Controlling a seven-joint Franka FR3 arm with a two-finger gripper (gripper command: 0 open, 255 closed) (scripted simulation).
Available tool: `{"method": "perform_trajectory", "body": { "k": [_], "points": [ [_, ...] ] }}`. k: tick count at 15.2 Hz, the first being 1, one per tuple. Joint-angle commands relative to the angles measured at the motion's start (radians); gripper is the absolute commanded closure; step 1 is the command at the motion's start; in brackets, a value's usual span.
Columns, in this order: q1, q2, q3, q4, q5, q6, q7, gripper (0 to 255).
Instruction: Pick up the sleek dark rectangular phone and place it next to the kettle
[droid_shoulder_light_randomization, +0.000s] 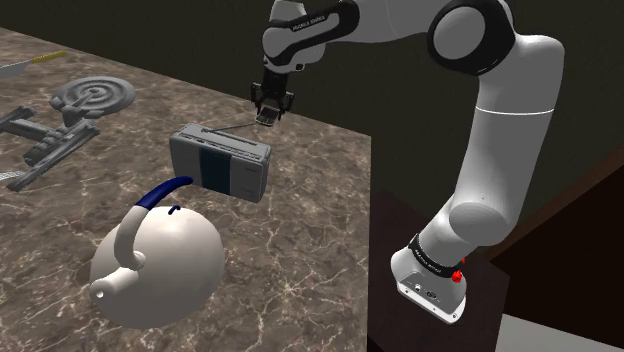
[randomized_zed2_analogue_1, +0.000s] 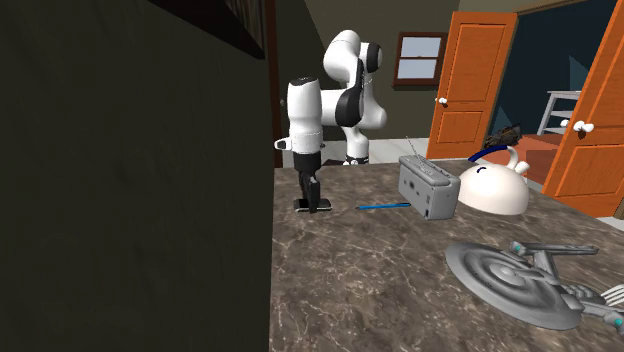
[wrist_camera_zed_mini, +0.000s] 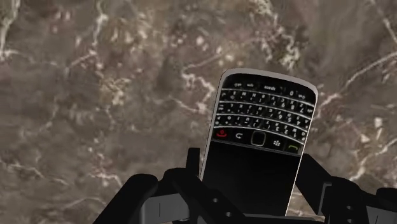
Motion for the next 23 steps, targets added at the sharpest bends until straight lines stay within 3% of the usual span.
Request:
{"method": "perform_trajectory", "body": {
  "k": [1,23],
  "points": [
    [-0.001,-0.015,0.0,0.006,0.0,-0.021,0.0,255],
    [-0.002,-0.095,-0.001,0.19,-0.004,-0.285,0.013,255]
  ]
}}
